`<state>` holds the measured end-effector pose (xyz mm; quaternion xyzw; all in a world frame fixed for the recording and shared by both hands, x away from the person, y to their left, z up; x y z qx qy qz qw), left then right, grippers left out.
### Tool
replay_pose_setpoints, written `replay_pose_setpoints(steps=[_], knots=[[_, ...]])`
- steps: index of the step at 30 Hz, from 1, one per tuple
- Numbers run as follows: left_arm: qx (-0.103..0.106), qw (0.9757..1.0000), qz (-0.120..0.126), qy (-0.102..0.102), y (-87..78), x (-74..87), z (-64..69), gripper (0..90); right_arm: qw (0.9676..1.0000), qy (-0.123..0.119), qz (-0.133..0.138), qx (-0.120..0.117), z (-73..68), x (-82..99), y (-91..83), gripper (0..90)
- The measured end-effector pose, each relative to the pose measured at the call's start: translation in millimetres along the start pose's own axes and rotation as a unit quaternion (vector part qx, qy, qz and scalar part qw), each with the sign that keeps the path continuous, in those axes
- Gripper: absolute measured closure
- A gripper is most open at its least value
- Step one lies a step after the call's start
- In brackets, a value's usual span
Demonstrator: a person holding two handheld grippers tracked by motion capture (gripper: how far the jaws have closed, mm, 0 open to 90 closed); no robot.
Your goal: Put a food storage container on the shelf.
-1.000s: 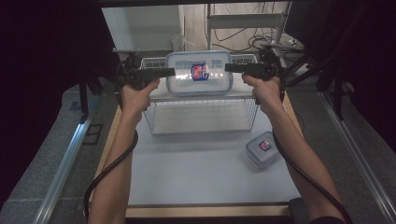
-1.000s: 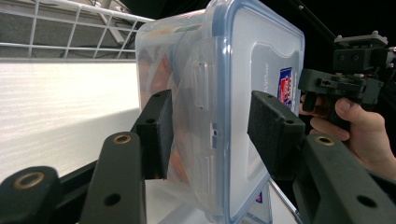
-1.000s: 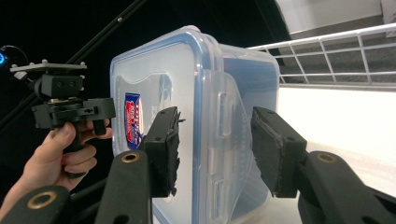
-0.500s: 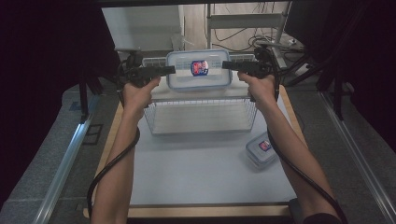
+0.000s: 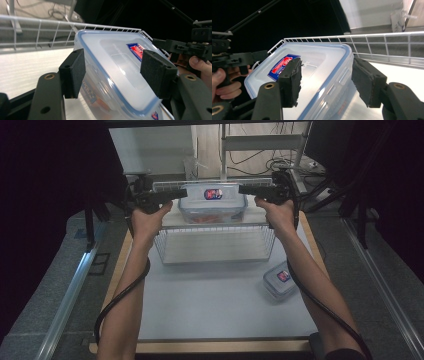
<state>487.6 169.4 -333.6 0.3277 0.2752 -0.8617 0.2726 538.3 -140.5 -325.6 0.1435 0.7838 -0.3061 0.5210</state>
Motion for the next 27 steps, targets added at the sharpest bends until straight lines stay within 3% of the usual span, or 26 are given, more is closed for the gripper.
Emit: replay_pose_setpoints(steps=[4, 9, 11, 12, 13, 15, 19, 23, 27], knots=[[0.001, 0.9990, 0.015, 0.041, -12.6, 8.0, 6.0, 37.1, 0.9996, -0.027, 0.006, 0.002, -5.0, 0.4, -11.4, 46.8], [-0.007, 0.9961, 0.017, 0.086, -25.6, 25.4, 12.1, 45.2, 0.9963, -0.085, 0.006, 0.009, -19.0, 7.2, -29.8, 59.0], [-0.012, 0.9942, 0.013, 0.106, -30.9, 36.8, 13.3, 54.6, 0.9949, -0.100, 0.006, 0.009, -24.7, 12.5, -36.8, 66.6], [-0.013, 0.9933, 0.009, 0.114, -32.4, 42.6, 13.4, 64.5, 0.9942, -0.108, 0.003, 0.008, -27.2, 15.8, -40.0, 71.2], [-0.017, 0.9924, 0.006, 0.122, -33.3, 46.9, 13.2, 64.5, 0.9937, -0.112, 0.002, 0.005, -30.0, 19.7, -42.5, 74.5], [-0.024, 0.9900, -0.002, 0.139, -33.6, 57.8, 12.0, 73.2, 0.9929, -0.119, -0.002, -0.003, -35.1, 27.5, -44.8, 82.2], [-0.020, 0.9893, -0.009, 0.144, -27.1, 70.2, 10.3, 89.6, 0.9886, -0.144, -0.039, -0.020, -47.1, 51.9, -33.8, 89.7], [-0.015, 0.9890, -0.019, 0.146, -15.3, 72.6, 13.8, 89.7, 0.9873, -0.149, -0.052, -0.021, -49.2, 59.5, -24.9, 89.8], [-0.026, 0.9882, -0.023, 0.149, -6.8, 72.1, 15.1, 88.7, 0.9872, -0.146, -0.059, -0.022, -48.1, 63.3, -17.9, 89.8]])
Point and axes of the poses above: each handheld gripper's, and its own axes: y roughly forward along the jaws, x roughly out of its underside, z roughly to its right, the point moved 5 cm from there along y, roughly forward along the jaws, and after that the axes turned 11 degrees about -y, right-handed, at the moved point
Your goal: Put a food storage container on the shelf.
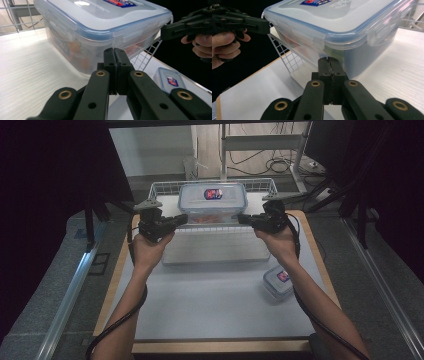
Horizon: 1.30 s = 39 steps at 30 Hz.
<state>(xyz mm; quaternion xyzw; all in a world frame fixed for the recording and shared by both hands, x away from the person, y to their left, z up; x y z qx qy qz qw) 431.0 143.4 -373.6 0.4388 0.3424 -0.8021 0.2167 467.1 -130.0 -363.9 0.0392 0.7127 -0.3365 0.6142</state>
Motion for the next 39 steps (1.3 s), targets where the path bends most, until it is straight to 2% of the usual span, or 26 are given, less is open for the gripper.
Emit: replay_pose_setpoints(steps=[11, 14, 15, 18, 23, 27, 31, 33, 39], knots=[[0.000, 1.0000, -0.004, -0.008, 6.1, -1.1, 1.0, 86.3, 1.0000, 0.003, -0.003, 0.007, 3.9, -1.5, 4.6, 89.6], [0.006, 1.0000, -0.006, 0.002, 3.2, 3.2, 6.4, 84.5, 1.0000, 0.002, 0.000, 0.003, 1.4, -0.8, 3.5, 88.6], [0.007, 0.9999, -0.008, 0.009, 0.7, 6.4, 10.5, 81.9, 1.0000, -0.003, 0.001, 0.001, -2.1, 1.0, 2.1, 86.7], [0.007, 0.9998, -0.008, 0.016, -2.4, 10.6, 15.4, 77.4, 1.0000, -0.009, 0.000, 0.000, -7.8, 4.2, -0.4, 82.8], [-0.008, 0.9990, -0.019, 0.040, -9.3, 26.3, 25.8, 68.1, 0.9996, -0.028, -0.009, -0.005, -19.5, 14.8, -6.9, 71.7], [-0.017, 0.9985, -0.024, 0.047, -13.1, 41.5, 30.7, 61.0, 0.9988, -0.044, -0.019, -0.002, -28.8, 27.3, -12.2, 64.8], [-0.020, 0.9978, -0.035, 0.052, -15.0, 57.9, 35.4, 50.9, 0.9977, -0.058, -0.035, -0.002, -41.4, 49.0, -18.6, 56.4], [-0.021, 0.9974, -0.040, 0.057, -16.5, 66.0, 37.7, 49.9, 0.9975, -0.059, -0.038, -0.003, -43.3, 52.6, -19.9, 55.5], [-0.042, 0.9951, -0.053, 0.072, -21.3, 94.0, 44.8, 39.2, 0.9959, -0.075, -0.050, 0.007, -53.6, 78.0, -29.9, 47.0]])
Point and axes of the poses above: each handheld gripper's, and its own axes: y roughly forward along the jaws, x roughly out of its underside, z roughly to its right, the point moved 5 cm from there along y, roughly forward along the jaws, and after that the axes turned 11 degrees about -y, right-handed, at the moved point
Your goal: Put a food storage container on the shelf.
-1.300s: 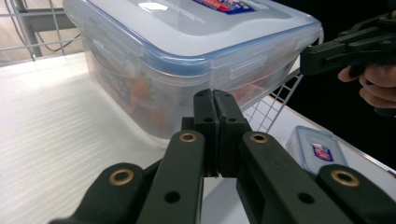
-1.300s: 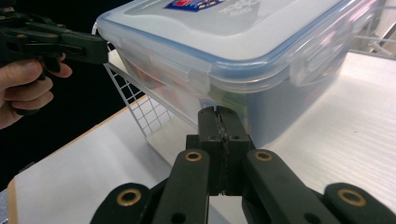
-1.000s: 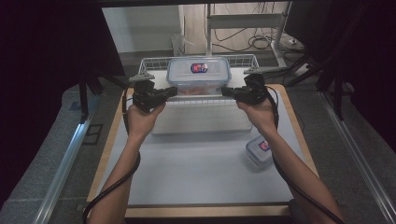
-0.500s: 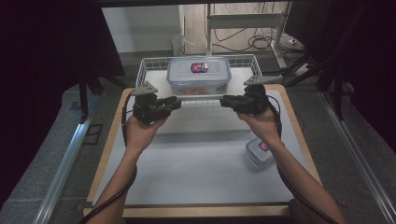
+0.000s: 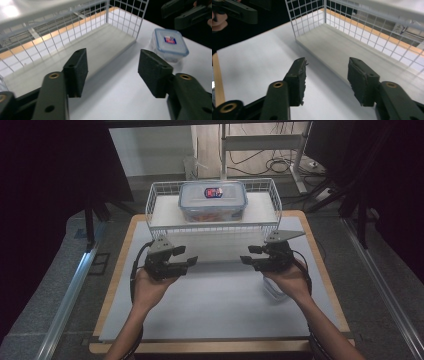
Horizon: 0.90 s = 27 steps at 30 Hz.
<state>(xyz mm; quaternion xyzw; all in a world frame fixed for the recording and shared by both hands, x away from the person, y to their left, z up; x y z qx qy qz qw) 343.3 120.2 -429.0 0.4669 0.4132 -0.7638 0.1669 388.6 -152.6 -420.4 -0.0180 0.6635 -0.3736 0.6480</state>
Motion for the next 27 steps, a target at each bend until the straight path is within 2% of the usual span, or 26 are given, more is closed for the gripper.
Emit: replay_pose_setpoints(steps=[5, 11, 13, 17, 19, 22, 25, 27], knots=[[-0.009, 0.9999, -0.005, -0.001, -2.4, 18.8, 6.2, 31.6, 1.0000, 0.001, 0.002, 0.004, -8.8, 16.1, -7.4, 41.0], [-0.016, 0.9997, -0.013, -0.016, -3.8, 48.2, 10.2, 22.4, 0.9999, 0.003, -0.001, 0.011, -17.4, 38.2, -11.4, 34.6], [-0.026, 0.9994, -0.017, -0.012, -4.4, 58.3, 10.7, 19.9, 0.9999, 0.001, -0.004, 0.012, -19.4, 43.7, -11.2, 31.7], [-0.024, 0.9994, -0.017, -0.020, -4.9, 77.1, 11.7, 15.9, 0.9997, -0.008, -0.009, 0.020, -24.6, 58.5, -11.6, 26.3], [-0.031, 0.9990, -0.024, -0.020, -4.4, 88.6, 10.5, 15.0, 0.9995, -0.011, -0.013, 0.027, -26.6, 66.4, -12.3, 23.8], [-0.040, 0.9985, -0.029, -0.021, -5.7, 102.1, 9.2, 11.1, 0.9994, -0.006, -0.016, 0.030, -29.1, 76.2, -13.5, 20.6], [-0.035, 0.9981, -0.034, -0.036, -8.0, 116.1, 9.4, 6.1, 0.9994, 0.005, -0.022, 0.027, -32.0, 85.7, -14.0, 17.2], [-0.036, 0.9976, -0.044, -0.038, -9.8, 124.6, 9.3, 2.8, 0.9991, 0.007, -0.029, 0.030, -32.7, 92.6, -14.2, 15.5]])
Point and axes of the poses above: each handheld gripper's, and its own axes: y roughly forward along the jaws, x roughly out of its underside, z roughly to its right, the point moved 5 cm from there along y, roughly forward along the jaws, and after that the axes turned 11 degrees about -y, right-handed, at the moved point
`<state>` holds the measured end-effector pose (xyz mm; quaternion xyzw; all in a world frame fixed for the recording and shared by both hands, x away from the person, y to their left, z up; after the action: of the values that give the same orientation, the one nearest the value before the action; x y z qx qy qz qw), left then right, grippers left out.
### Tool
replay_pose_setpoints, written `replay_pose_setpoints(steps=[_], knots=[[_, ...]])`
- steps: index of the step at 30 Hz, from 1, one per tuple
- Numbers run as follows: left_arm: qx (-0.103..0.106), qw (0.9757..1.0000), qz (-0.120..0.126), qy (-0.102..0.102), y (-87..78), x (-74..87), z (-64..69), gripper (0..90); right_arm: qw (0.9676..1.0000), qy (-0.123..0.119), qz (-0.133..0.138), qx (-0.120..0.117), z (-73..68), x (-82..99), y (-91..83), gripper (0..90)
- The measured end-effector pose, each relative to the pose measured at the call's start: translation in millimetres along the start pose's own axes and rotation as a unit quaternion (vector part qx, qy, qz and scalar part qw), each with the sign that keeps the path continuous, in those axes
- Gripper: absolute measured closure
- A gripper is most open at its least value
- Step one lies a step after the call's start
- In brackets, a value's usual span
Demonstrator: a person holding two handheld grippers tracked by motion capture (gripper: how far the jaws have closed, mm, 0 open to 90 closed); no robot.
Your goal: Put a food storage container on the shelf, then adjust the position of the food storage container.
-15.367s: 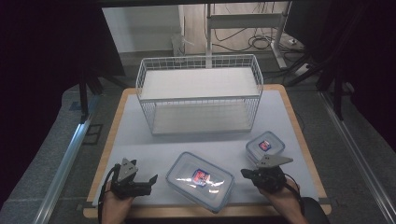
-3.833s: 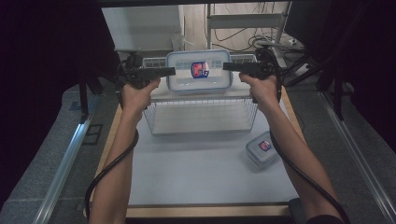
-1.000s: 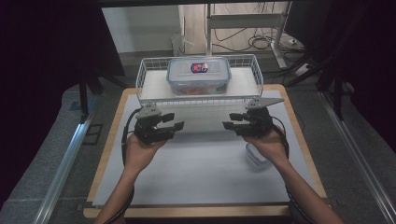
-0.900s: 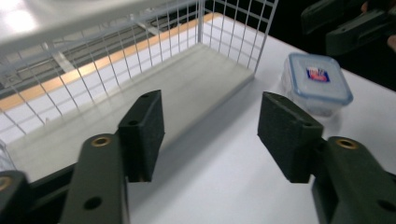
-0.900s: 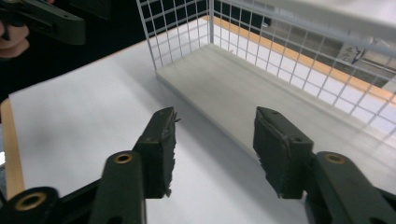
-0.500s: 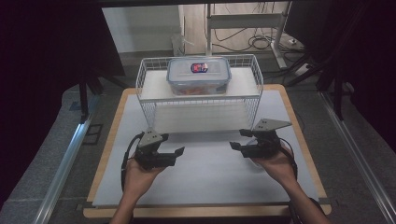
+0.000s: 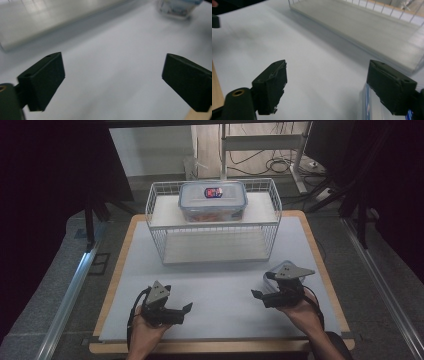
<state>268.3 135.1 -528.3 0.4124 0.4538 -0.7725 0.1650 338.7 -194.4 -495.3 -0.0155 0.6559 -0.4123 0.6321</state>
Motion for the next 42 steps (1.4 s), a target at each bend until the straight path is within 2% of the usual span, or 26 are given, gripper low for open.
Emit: replay_pose_setpoints(steps=[5, 7, 11, 16, 21, 23, 26, 29, 32, 35, 36, 38, 39, 42], knots=[[-0.023, 0.9996, -0.015, 0.009, -3.1, 15.9, -4.5, 1.5, 0.9997, -0.005, -0.018, 0.013, 0.4, 14.9, 1.2, 14.8], [-0.032, 0.9993, -0.014, 0.013, -1.8, 16.6, -7.3, 1.6, 0.9997, 0.006, -0.019, 0.010, 1.1, 18.4, 3.3, 14.8], [-0.030, 0.9994, -0.013, 0.011, -0.2, 18.1, -8.6, 1.6, 0.9995, 0.012, -0.026, 0.010, 2.1, 21.0, 5.2, 14.6], [-0.035, 0.9992, -0.011, 0.016, -0.7, 18.1, -9.2, 1.9, 0.9989, 0.032, -0.031, 0.012, 6.4, 22.6, 4.1, 11.4], [-0.034, 0.9993, -0.011, 0.013, -0.7, 18.8, -10.6, 2.2, 0.9982, 0.029, -0.042, 0.030, 11.5, 23.3, 1.6, 11.6], [-0.033, 0.9993, -0.010, 0.013, -0.8, 18.6, -10.5, 2.2, 0.9977, 0.032, -0.047, 0.036, 16.2, 24.1, -0.9, 18.7], [-0.033, 0.9993, -0.010, 0.014, 0.0, 18.9, -10.4, 2.3, 0.9970, 0.050, -0.041, 0.043, 27.3, 24.0, -8.4, 33.6], [-0.034, 0.9992, -0.013, 0.017, 1.3, 19.5, -10.5, 2.4, 0.9956, 0.055, -0.043, 0.063, 43.4, 25.4, -18.1, 53.5], [-0.033, 0.9992, -0.014, 0.018, 2.3, 19.7, -10.5, 2.5, 0.9941, 0.065, -0.047, 0.073, 59.1, 30.5, -25.0, 68.6], [-0.033, 0.9992, -0.014, 0.018, 2.4, 19.7, -10.6, 2.7, 0.9919, 0.088, -0.044, 0.080, 74.3, 36.5, -32.9, 81.4], [-0.032, 0.9992, -0.014, 0.017, 2.7, 19.8, -10.8, 2.8, 0.9915, 0.091, -0.042, 0.083, 77.8, 37.6, -35.1, 84.1], [-0.031, 0.9993, -0.015, 0.015, 3.2, 20.0, -11.1, 2.9, 0.9890, 0.092, -0.042, 0.108, 90.5, 41.7, -43.5, 89.3], [-0.031, 0.9993, -0.015, 0.015, 3.2, 20.0, -11.1, 2.9, 0.9890, 0.092, -0.042, 0.108, 90.5, 41.7, -43.5, 89.3], [-0.028, 0.9994, -0.015, 0.014, 3.5, 20.0, -11.1, 3.0, 0.9852, 0.102, -0.042, 0.131, 103.5, 47.9, -48.8, 89.8]])
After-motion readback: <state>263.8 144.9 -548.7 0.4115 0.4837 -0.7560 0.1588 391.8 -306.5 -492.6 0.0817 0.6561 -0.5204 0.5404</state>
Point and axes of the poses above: each handheld gripper's, and its own axes: y roughly forward along the jaws, x roughly out of its underside, z roughly to its right, the point moved 5 cm from there along y, roughly forward along the jaws, and after that the axes turned 11 degrees about -y, right-handed, at the moved point
